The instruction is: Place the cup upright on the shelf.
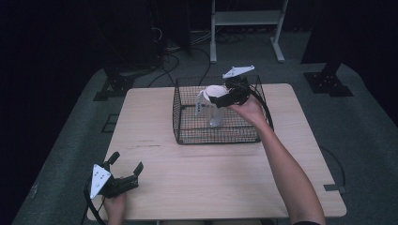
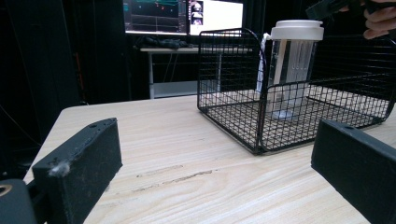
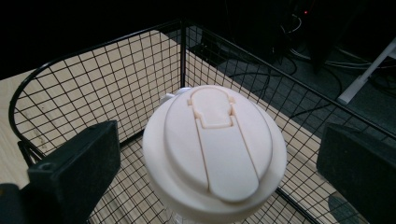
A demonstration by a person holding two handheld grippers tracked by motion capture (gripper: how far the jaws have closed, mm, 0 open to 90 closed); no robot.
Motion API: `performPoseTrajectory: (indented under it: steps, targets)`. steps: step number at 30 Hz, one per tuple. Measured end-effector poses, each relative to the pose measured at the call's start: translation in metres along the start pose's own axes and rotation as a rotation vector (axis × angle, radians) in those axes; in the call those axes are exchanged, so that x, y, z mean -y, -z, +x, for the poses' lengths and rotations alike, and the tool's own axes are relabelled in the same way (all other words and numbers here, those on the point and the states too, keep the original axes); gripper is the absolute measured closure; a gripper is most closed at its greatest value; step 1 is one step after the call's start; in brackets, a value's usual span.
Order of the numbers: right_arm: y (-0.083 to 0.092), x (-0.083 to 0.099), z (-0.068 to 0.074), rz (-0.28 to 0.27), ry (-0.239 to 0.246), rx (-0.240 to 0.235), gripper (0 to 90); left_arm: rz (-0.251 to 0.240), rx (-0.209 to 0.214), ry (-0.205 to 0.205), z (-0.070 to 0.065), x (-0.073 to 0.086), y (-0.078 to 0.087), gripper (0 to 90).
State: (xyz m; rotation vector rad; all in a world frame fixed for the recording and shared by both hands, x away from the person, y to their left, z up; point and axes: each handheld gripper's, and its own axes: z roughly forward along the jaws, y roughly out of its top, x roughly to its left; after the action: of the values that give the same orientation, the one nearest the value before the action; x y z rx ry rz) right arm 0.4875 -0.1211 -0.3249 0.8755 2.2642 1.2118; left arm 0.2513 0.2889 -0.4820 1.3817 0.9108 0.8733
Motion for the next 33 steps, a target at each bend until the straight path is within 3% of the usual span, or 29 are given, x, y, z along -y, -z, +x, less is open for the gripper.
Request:
performPoseTrajectory:
  steps: [33]
  targets:
    - [0.048, 0.024, 0.013, -0.009, 0.011, -0.032, 0.0, 0.004, 0.001, -0.008, -0.001, 0.000, -0.001, 0.9]
